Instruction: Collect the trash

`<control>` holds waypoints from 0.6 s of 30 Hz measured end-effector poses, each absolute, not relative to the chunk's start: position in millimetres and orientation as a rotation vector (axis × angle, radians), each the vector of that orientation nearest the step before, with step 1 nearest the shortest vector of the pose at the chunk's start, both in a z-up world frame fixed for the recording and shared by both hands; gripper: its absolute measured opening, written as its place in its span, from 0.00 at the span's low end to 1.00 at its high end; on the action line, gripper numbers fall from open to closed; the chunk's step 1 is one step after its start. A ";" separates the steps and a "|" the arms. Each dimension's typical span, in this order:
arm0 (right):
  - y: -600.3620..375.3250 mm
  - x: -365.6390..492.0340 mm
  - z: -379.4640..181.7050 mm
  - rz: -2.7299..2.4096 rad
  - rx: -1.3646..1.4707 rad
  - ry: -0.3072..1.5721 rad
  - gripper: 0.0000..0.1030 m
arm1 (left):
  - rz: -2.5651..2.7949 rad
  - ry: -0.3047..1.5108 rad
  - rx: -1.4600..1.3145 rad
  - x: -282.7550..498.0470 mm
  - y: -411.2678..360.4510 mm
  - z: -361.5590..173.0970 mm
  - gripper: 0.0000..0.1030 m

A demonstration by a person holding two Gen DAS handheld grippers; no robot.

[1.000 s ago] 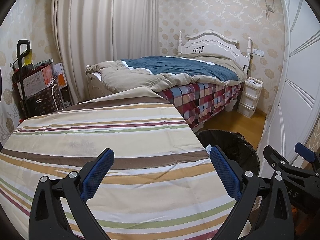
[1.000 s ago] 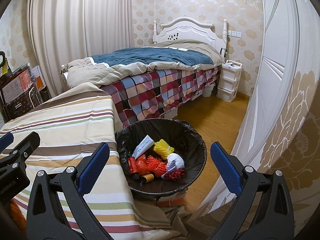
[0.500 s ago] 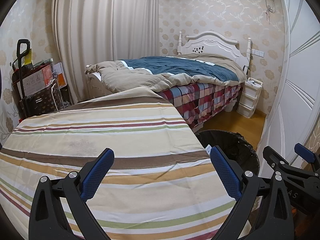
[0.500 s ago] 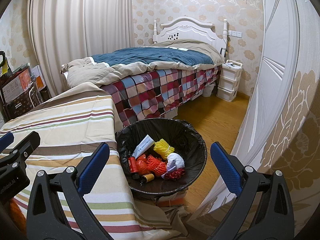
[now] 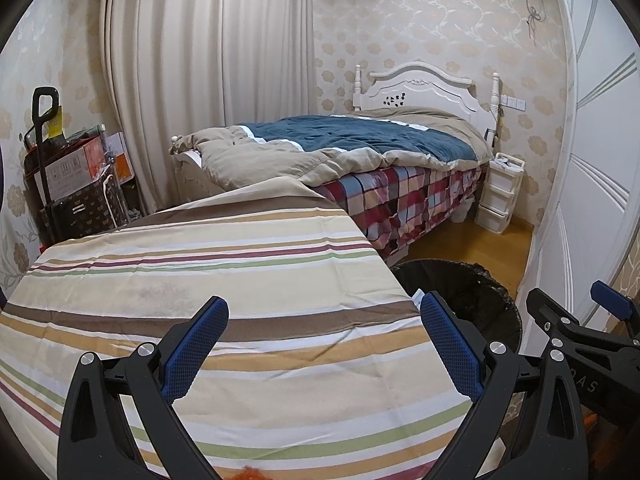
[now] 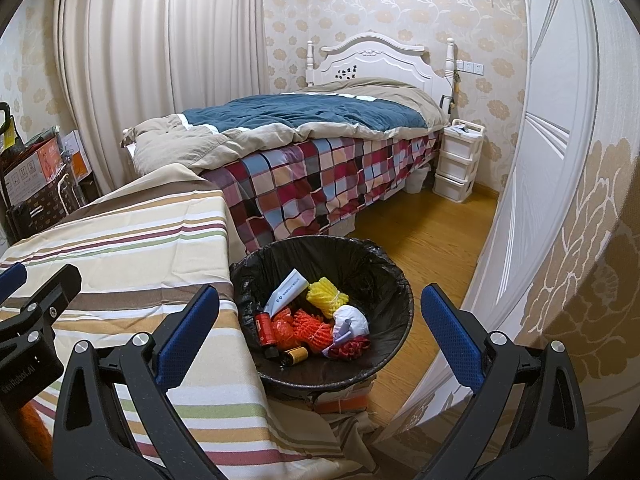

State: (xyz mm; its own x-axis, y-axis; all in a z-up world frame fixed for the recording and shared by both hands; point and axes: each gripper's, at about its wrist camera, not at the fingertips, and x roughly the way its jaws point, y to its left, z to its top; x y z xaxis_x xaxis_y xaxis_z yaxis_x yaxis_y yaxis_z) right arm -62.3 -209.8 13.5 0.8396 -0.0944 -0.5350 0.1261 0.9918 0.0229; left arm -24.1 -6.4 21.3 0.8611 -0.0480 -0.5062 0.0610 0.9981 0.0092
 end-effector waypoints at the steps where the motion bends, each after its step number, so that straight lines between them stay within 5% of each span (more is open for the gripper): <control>1: -209.9 -62.3 13.4 -0.117 0.058 0.563 0.95 | -0.058 0.532 0.023 -23.9 -5.9 21.1 0.93; 18: -209.0 -62.3 14.1 -0.117 0.056 0.565 0.95 | -0.048 0.502 0.043 -25.9 -6.8 18.9 0.93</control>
